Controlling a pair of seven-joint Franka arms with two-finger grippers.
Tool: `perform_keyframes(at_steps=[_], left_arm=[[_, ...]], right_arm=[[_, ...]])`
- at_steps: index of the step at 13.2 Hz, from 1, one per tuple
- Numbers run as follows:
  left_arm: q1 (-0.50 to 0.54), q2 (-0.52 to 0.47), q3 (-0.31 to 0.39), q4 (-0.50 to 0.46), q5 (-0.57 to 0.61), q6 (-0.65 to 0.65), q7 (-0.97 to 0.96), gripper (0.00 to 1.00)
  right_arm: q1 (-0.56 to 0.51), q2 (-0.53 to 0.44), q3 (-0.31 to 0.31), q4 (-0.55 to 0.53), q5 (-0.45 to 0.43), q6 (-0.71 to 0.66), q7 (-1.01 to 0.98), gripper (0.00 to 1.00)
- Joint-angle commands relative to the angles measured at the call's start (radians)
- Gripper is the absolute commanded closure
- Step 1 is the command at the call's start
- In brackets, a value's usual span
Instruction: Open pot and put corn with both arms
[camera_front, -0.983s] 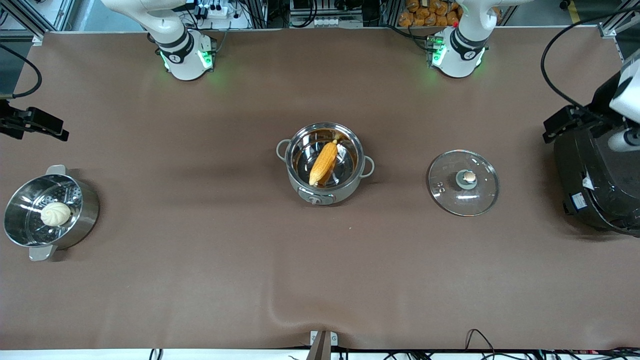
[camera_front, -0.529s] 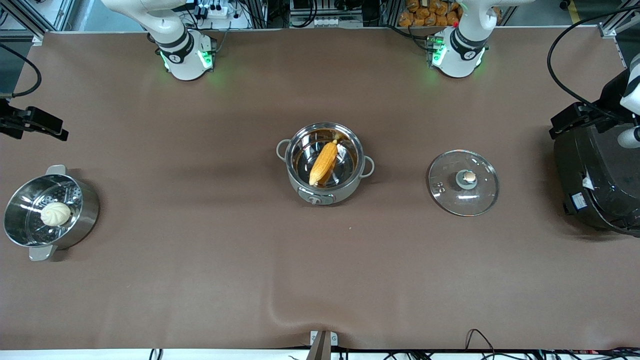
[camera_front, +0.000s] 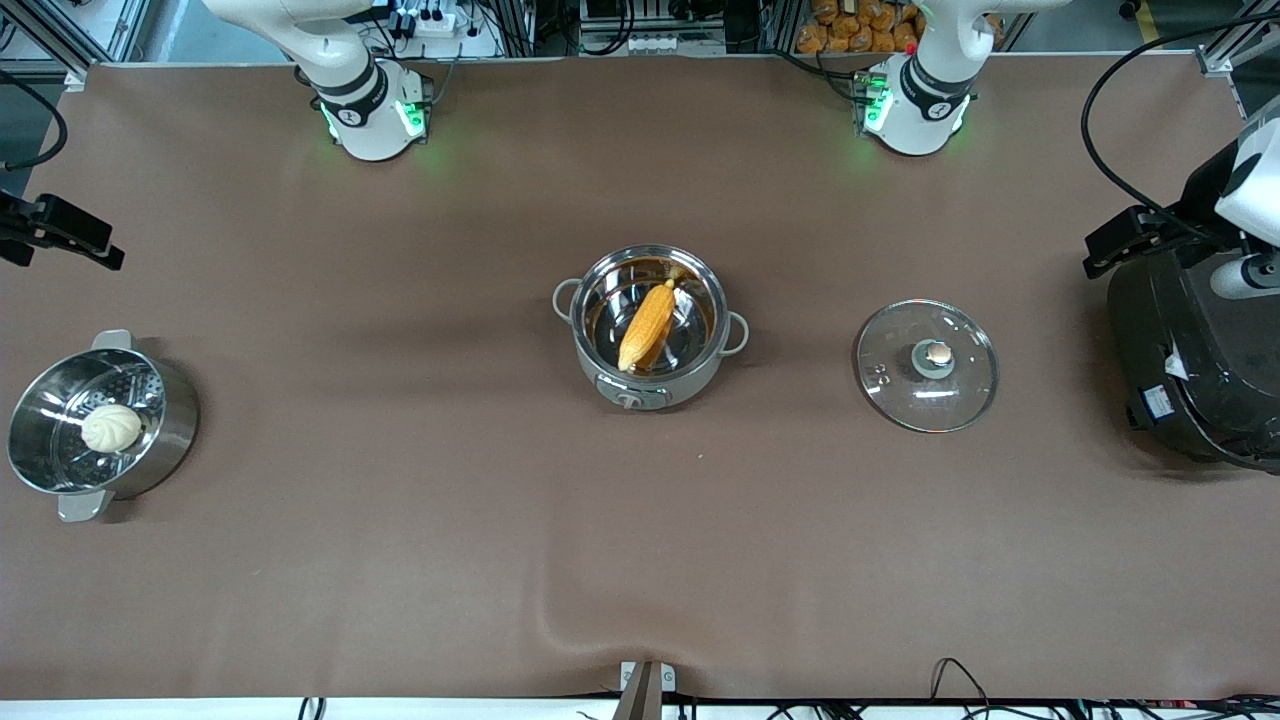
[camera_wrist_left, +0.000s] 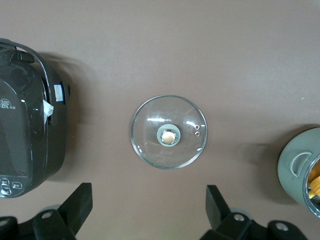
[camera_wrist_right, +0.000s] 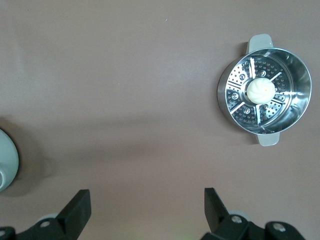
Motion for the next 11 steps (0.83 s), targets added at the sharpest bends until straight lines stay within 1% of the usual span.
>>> perform_keyframes(at_steps=[1, 5, 7, 11], left_arm=[[-0.001, 0.002, 0.007, 0.007, -0.008, -0.019, 0.021, 0.00], [-0.006, 0.000, 0.004, 0.008, -0.006, -0.019, 0.061, 0.00], [-0.003, -0.001, -0.015, 0.008, -0.011, -0.019, 0.087, 0.00], [-0.005, -0.005, -0.018, 0.008, -0.020, -0.019, 0.075, 0.00]], right_arm=[[-0.007, 0.004, 0.012, -0.001, -0.001, 0.014, -0.007, 0.00], [-0.013, 0.010, 0.014, 0.001, 0.002, 0.014, -0.016, 0.00], [-0.014, 0.013, 0.014, -0.005, 0.002, 0.010, -0.016, 0.00], [-0.025, 0.013, 0.011, -0.002, 0.023, 0.002, -0.019, 0.00]])
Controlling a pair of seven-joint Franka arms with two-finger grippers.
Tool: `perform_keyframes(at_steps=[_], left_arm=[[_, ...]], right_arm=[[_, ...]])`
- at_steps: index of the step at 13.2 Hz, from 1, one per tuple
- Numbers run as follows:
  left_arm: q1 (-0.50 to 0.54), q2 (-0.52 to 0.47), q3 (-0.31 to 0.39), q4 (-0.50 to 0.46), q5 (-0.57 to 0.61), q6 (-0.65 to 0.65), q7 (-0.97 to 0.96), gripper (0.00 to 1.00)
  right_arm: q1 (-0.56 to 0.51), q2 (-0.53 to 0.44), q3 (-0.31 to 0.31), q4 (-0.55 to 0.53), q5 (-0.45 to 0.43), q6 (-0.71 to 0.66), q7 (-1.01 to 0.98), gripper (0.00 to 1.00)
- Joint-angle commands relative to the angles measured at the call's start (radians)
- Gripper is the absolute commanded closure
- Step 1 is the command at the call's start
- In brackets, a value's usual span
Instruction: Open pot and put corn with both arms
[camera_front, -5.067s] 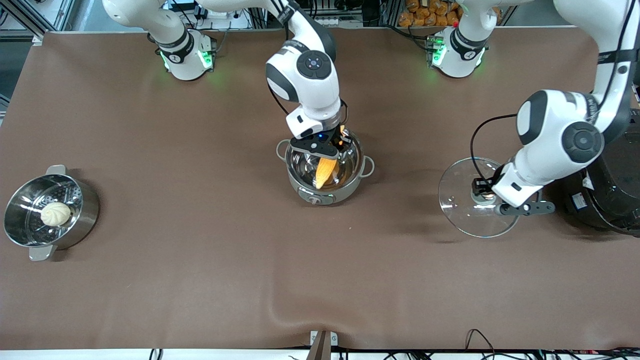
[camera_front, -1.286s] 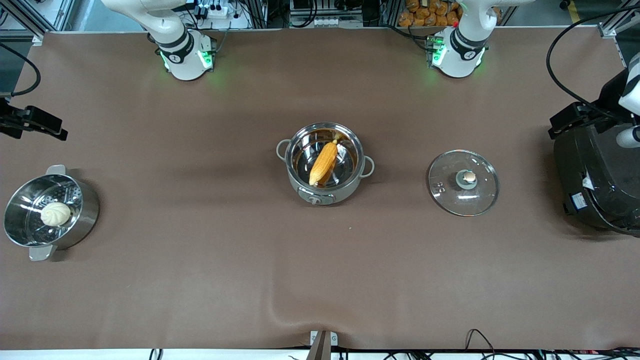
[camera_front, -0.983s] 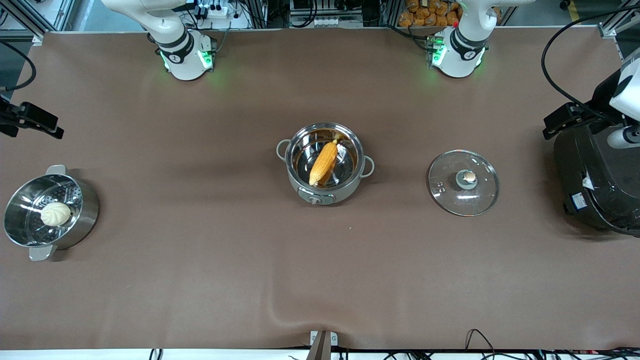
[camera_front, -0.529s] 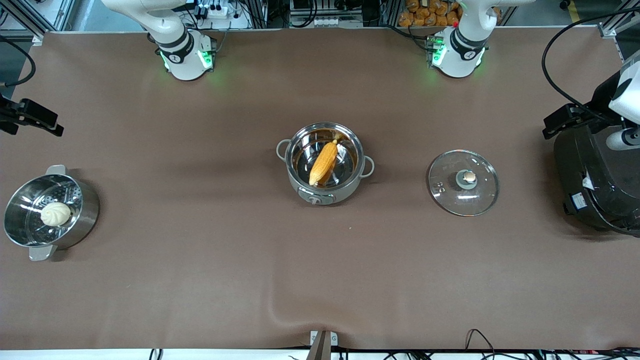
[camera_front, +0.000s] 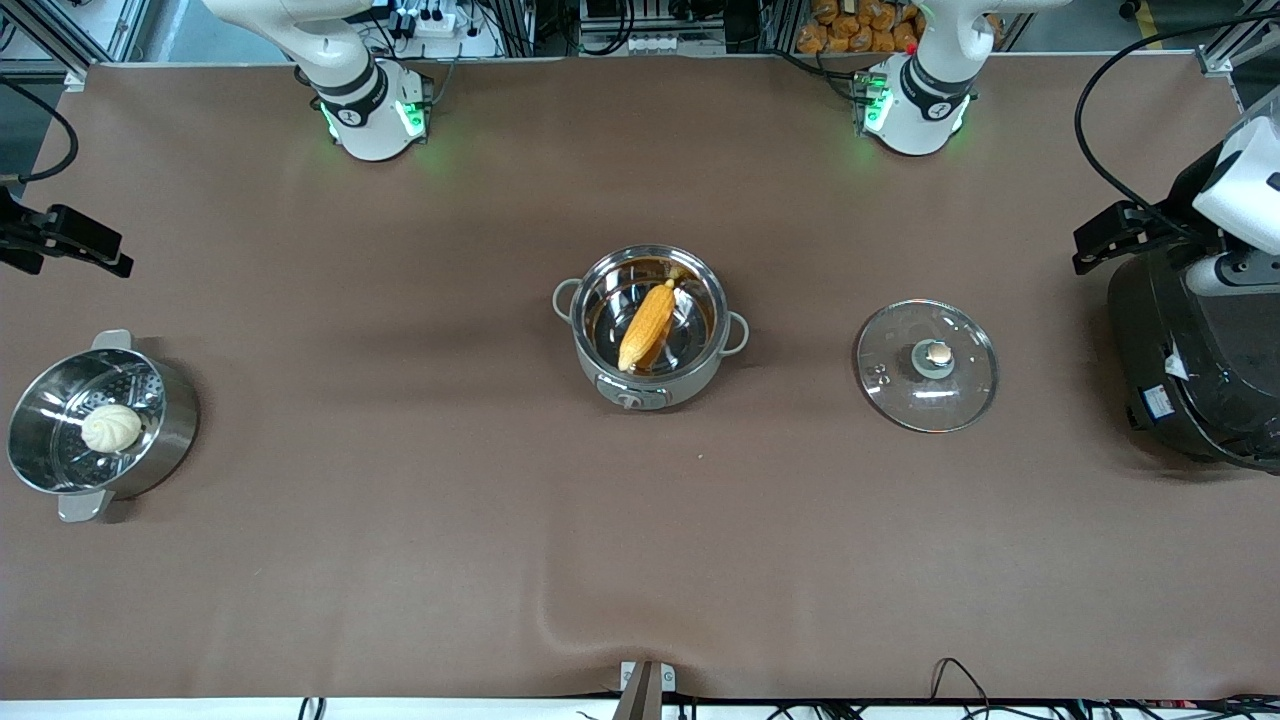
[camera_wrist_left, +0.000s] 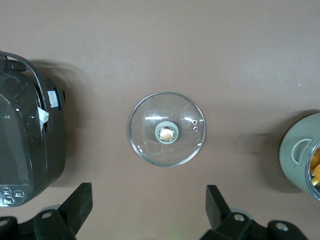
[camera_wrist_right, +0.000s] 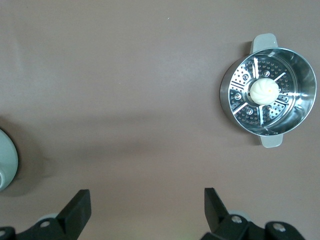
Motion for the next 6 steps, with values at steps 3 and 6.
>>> perform_keyframes(at_steps=[3, 6], left_arm=[[-0.001, -0.008, -0.002, 0.008, -0.019, -0.017, 0.013, 0.00], [-0.002, -0.008, -0.005, 0.008, -0.019, -0.017, 0.011, 0.00]], right_arm=[[-0.022, 0.001, 0.008, -0.006, 0.004, -0.003, -0.018, 0.00], [-0.023, 0.000, 0.008, -0.005, 0.004, -0.012, -0.018, 0.00]])
